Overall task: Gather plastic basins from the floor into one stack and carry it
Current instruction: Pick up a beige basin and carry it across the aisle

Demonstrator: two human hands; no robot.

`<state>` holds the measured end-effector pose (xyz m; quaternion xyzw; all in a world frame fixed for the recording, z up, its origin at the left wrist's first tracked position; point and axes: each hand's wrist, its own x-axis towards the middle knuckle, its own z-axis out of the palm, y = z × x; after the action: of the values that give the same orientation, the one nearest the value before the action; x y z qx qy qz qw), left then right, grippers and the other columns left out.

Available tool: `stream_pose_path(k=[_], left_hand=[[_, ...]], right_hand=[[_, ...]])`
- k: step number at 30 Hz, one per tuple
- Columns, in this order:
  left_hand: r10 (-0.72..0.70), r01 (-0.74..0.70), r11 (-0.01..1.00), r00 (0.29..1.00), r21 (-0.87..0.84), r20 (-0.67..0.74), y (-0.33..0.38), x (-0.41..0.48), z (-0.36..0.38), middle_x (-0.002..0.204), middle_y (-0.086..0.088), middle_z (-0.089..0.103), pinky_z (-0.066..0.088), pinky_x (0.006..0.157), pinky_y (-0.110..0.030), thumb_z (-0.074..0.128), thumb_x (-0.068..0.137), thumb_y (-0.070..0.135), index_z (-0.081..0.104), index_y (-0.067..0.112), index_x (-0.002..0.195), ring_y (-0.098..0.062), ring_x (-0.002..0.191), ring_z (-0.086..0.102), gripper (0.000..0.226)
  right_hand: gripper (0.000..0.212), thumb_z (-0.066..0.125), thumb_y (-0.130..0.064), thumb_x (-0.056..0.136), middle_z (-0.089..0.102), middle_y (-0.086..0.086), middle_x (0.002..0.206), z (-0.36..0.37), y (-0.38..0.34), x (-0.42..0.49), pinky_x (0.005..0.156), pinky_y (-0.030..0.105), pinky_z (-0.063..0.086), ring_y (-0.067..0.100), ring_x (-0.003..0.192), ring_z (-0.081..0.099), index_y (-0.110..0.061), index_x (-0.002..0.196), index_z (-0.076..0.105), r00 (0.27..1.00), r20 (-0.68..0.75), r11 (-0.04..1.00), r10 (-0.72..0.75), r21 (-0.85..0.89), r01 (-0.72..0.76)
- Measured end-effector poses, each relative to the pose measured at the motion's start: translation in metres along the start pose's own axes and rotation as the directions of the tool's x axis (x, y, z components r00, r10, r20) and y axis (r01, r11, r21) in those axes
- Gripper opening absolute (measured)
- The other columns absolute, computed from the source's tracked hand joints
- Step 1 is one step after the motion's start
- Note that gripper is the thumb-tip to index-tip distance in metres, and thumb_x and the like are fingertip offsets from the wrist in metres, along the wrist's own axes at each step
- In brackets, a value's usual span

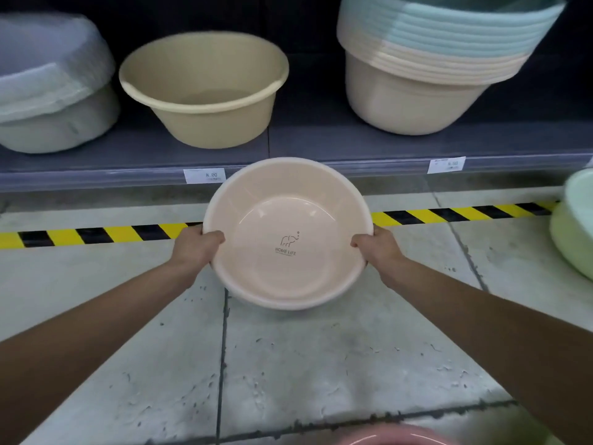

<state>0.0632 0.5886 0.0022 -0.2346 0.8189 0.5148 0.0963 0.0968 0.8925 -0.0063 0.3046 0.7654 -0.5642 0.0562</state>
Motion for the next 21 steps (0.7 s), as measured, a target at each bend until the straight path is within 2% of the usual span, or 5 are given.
stream_pose_path(k=[6, 9, 11, 16, 21], left_hand=[[-0.059, 0.061, 0.996, 0.997, -0.061, 0.040, -0.015, 0.023, 0.014, 0.098, -0.014, 0.068, 0.050, 0.066, -0.033, 0.058, 0.084, 0.012, 0.064, 0.012, 0.105, -0.031, 0.080, 0.062, 0.022], [-0.223, 0.243, 0.964, 0.960, -0.111, 0.167, -0.012, 0.024, 0.017, 0.093, -0.010, 0.065, 0.052, 0.062, -0.034, 0.051, 0.088, 0.015, 0.053, 0.015, 0.116, -0.029, 0.076, 0.062, 0.029], [-0.244, 0.262, 0.962, 0.950, -0.075, 0.193, -0.008, 0.024, 0.018, 0.091, -0.012, 0.064, 0.052, 0.061, -0.035, 0.050, 0.086, 0.013, 0.053, 0.011, 0.118, -0.032, 0.077, 0.062, 0.033], [-0.119, 0.121, 0.993, 0.970, 0.005, 0.214, 0.037, -0.001, 0.047, 0.084, -0.014, 0.062, 0.048, 0.062, -0.032, 0.052, 0.085, 0.007, 0.056, 0.011, 0.103, -0.030, 0.069, 0.057, 0.019], [0.031, -0.060, 0.997, 0.901, 0.054, 0.432, 0.111, -0.054, 0.119, 0.081, -0.009, 0.067, 0.048, 0.059, -0.031, 0.053, 0.085, 0.010, 0.060, 0.014, 0.096, -0.029, 0.071, 0.062, 0.013]], right_hand=[[0.033, 0.054, -0.005, 0.082, 0.067, 0.005, 0.089, 0.012, 0.019, 0.013, 0.074, 0.038, 0.056, 0.029, 0.085, 0.063, -0.016, 0.111, 0.065, 0.995, 0.001, 0.991, 0.100, 0.084, -0.100], [0.040, 0.049, -0.002, 0.082, 0.065, 0.003, 0.094, 0.013, 0.017, 0.013, 0.066, 0.034, 0.055, 0.025, 0.083, 0.062, -0.024, 0.113, 0.059, 0.985, 0.079, 0.973, 0.155, 0.160, -0.166], [0.045, 0.047, 0.001, 0.080, 0.064, 0.004, 0.093, 0.010, 0.017, 0.010, 0.061, 0.031, 0.051, 0.024, 0.080, 0.059, -0.022, 0.116, 0.058, 0.980, 0.100, 0.962, 0.171, 0.199, -0.188], [0.048, 0.047, 0.004, 0.078, 0.065, 0.007, 0.096, -0.042, 0.037, -0.018, 0.065, 0.033, 0.051, 0.026, 0.082, 0.058, -0.020, 0.117, 0.060, 0.972, 0.027, 0.922, 0.234, 0.312, -0.230], [0.044, 0.051, 0.000, 0.074, 0.067, 0.012, 0.096, -0.145, 0.052, -0.070, 0.069, 0.040, 0.053, 0.030, 0.084, 0.061, -0.020, 0.111, 0.062, 0.943, -0.204, 0.891, 0.264, 0.426, -0.157]])
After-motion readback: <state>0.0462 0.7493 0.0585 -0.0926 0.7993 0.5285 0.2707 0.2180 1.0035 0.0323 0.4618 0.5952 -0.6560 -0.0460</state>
